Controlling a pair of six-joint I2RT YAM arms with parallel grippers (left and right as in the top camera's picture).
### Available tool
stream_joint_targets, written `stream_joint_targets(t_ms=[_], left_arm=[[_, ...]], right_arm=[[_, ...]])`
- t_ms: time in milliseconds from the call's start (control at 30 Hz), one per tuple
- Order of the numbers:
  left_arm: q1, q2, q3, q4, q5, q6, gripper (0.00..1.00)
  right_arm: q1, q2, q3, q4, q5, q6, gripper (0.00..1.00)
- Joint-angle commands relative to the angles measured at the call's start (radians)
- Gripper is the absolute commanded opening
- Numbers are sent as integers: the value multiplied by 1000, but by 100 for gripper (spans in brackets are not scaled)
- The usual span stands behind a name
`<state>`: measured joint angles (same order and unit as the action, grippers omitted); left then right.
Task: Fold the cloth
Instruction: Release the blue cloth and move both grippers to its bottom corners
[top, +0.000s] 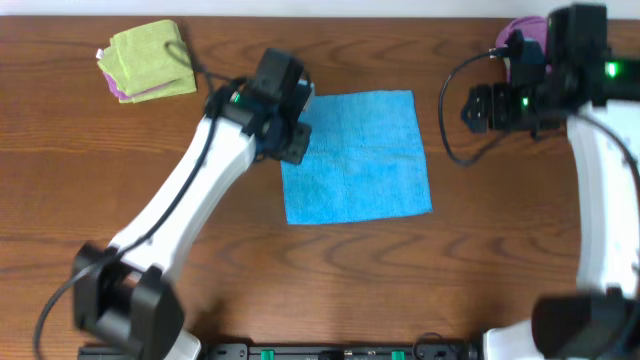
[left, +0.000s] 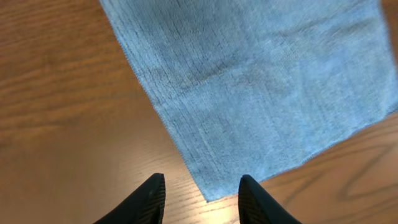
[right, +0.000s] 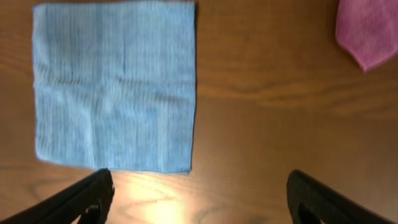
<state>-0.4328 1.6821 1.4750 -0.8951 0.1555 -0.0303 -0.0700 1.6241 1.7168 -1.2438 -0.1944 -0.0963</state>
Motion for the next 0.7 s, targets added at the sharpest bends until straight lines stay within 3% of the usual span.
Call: stream_joint_targets(t_ms=[0,100,267,433,667], left_arm=[[10,-174,-181,54,18,-75,45],[21,-327,-376,139,24,-161,52],[22,-497,-691,341,166,-329,66],[26,-488,-893,550,240,-497,70],[124,-460,-980,668,325,-535,75]], right_arm=[[-2,-179,-166,65,-27,-17,91],[-2,-334,-335,146,-39,-9,94],[-2,-467,-607,238,-112,13,88],[-36,-402,-790,381,-303,32,86],[-88,-210,-831,504,-470,19,78]])
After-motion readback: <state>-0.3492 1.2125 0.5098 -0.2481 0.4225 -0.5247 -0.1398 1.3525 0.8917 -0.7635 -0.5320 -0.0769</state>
